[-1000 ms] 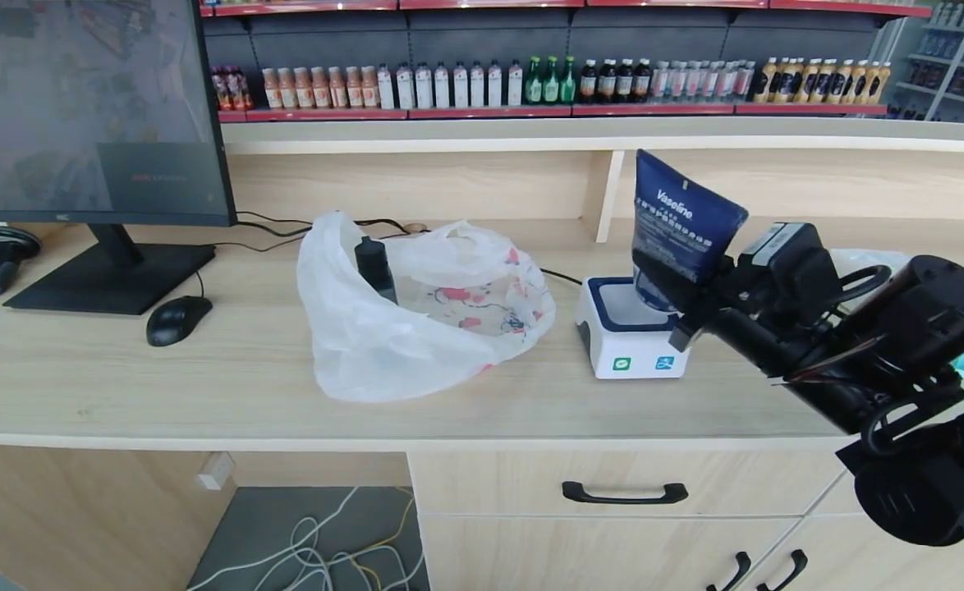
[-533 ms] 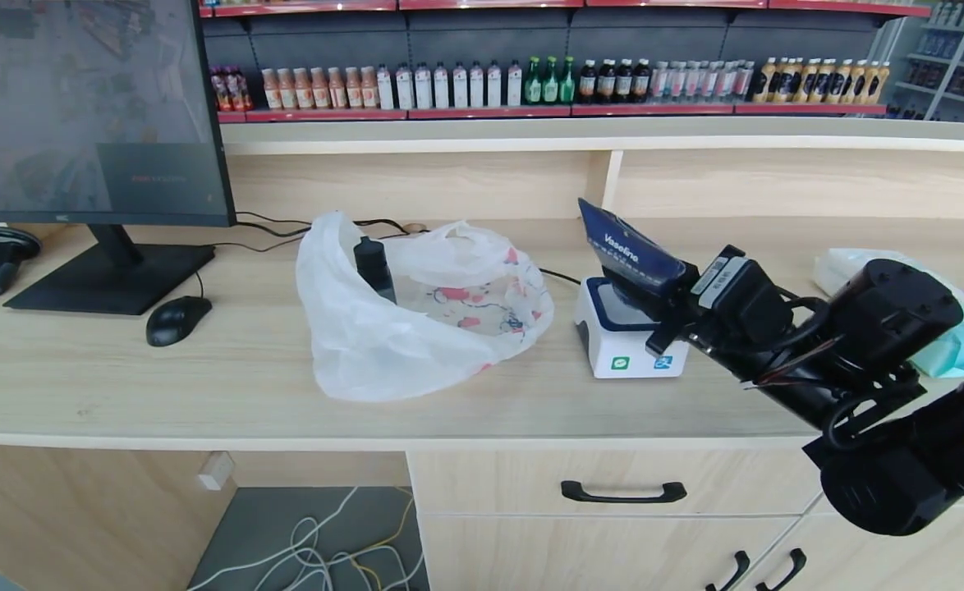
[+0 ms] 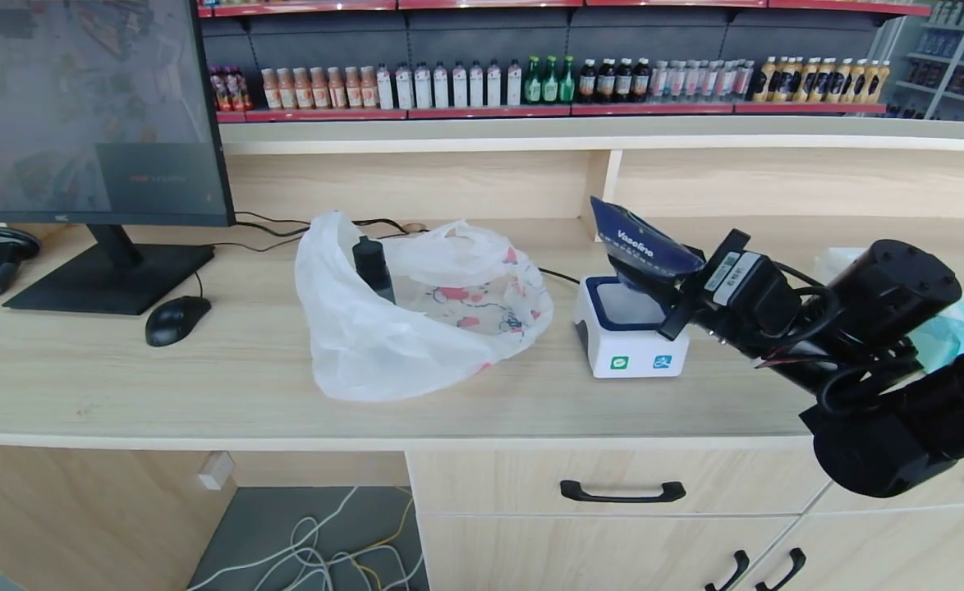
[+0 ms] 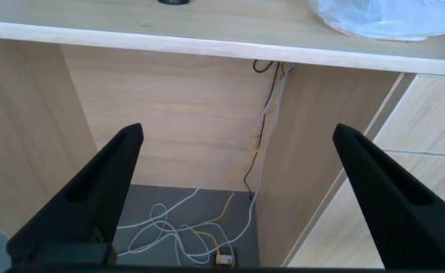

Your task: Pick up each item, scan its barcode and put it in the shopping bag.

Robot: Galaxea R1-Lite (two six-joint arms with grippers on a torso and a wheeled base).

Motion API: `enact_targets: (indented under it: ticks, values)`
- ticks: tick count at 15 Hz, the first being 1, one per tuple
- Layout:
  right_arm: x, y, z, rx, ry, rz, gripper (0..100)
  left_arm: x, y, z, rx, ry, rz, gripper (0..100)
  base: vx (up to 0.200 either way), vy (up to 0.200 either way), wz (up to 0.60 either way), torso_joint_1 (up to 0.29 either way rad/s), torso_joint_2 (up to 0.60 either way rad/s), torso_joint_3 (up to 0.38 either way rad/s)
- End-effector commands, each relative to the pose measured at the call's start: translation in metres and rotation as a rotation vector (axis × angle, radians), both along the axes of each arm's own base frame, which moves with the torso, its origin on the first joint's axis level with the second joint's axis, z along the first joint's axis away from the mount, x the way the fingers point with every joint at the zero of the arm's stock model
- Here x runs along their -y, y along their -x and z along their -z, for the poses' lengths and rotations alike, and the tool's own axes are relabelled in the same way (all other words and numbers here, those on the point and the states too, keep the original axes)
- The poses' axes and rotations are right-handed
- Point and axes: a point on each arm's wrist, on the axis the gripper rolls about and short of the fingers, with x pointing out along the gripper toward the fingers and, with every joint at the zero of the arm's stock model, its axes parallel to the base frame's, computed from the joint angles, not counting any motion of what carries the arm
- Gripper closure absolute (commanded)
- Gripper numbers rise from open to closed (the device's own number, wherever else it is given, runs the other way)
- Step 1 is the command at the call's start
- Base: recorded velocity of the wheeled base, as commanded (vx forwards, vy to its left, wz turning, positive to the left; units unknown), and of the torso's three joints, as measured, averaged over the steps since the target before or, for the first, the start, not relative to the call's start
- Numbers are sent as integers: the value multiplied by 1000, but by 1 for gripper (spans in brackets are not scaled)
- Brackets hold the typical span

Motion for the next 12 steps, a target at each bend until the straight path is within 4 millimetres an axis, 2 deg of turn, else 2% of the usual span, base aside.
enact_targets:
  ticks: [1, 12]
  values:
    - [9, -4, 2, -1, 7, 12, 100, 0, 0, 0, 1, 0, 1, 0, 0, 0, 0, 0, 0, 0]
    - [14, -6, 3, 4, 31, -19, 100, 0, 0, 0, 1, 2, -1, 0, 0, 0, 0, 0, 0, 0]
